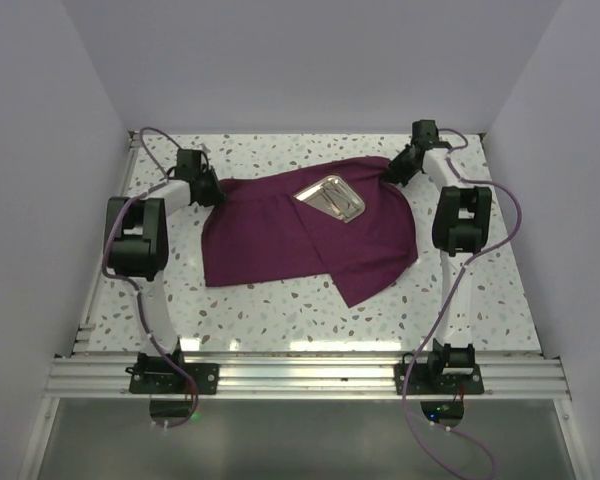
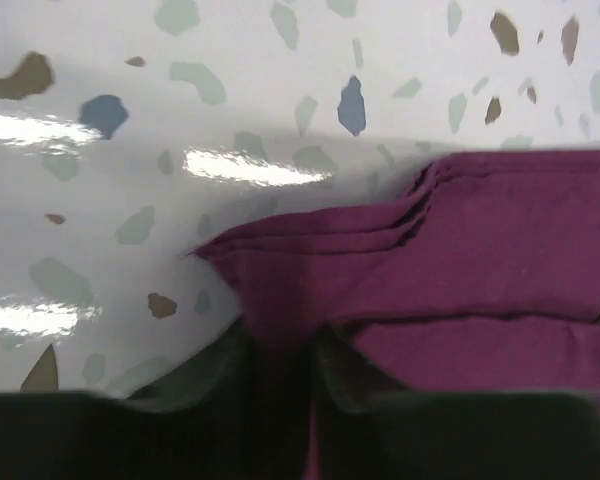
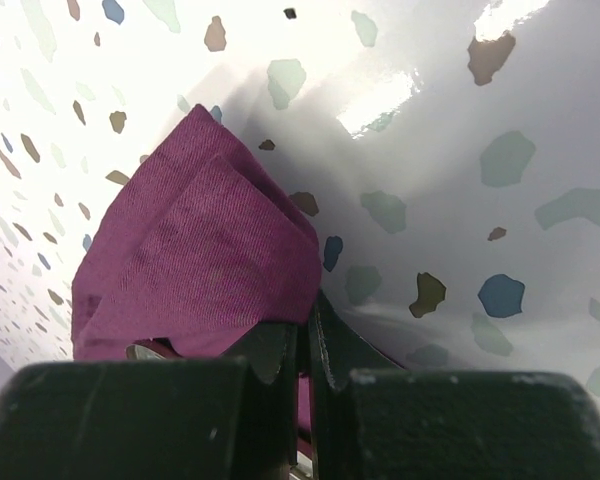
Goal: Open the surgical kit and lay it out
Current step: Move the surgical kit at the center of the board.
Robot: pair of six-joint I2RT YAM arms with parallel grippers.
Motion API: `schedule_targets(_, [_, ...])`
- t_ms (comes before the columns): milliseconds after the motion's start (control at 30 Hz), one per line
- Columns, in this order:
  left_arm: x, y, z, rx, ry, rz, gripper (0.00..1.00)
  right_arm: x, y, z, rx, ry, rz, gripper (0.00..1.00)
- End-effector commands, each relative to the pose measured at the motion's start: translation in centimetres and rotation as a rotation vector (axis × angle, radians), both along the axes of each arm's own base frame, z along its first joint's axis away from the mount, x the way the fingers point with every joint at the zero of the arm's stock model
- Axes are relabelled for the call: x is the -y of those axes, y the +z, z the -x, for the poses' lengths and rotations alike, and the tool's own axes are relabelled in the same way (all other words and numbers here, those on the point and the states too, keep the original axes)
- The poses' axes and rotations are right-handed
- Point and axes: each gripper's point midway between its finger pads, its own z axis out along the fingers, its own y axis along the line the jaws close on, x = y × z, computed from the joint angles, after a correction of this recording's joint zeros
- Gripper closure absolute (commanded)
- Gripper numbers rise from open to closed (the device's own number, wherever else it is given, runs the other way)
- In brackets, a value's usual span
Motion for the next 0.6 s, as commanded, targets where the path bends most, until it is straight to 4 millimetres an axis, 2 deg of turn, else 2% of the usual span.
schedule_targets(0, [1.2,-4.1,2.5,-0.149,-0.012,0.054,0.82,4.0,-6.3,5.3,-0.241,-0.046,0.155,1.0])
schedule_targets(33, [1.1,-4.1,1.9,-0.154,-0.009,0.047,0.96,4.0,-6.4,5.5,-0.246,-0.05,0.153,1.0])
schedule_targets(67, [0.7,-4.2,1.6,-0.16,0.007,0.026,1.0,4.0,-6.4,5.5,-0.247,-0.052,0.153,1.0])
schedule_targets(200, [-0.5,-4.1,-0.7,-0.154,0.047,-0.026,1.0,3.9,-6.2,4.8,-0.228,-0.063,0.14,1.0])
schedule_targets(367, [-1.8,-3.1,-5.7,-0.113,0.079,-0.048,1.0,3.6,-5.7,2.4,-0.184,-0.075,0.12,1.0])
schedule_targets(400, [-2.0,-4.1,-6.2,-0.129,0.083,-0.046,1.0,3.7,-5.6,2.0,-0.178,-0.077,0.114,1.0])
schedule_targets(433, [-2.1,-2.6,-7.9,-0.093,0.088,-0.04,1.0,3.5,-5.6,1.3,-0.162,-0.08,0.107,1.0])
schedule_targets(500, [-2.2,-2.0,-9.6,-0.064,0.092,-0.034,1.0,3.3,-5.4,0.6,-0.146,-0.081,0.09,1.0])
schedule_targets(533, [-2.1,-1.9,-9.8,-0.06,0.092,-0.027,1.0,3.3,-5.4,0.2,-0.136,-0.084,0.085,1.0])
schedule_targets(567, [-3.4,-1.7,-10.1,-0.051,0.116,-0.016,1.0,3.2,-5.5,0.0,-0.133,-0.084,0.08,1.0])
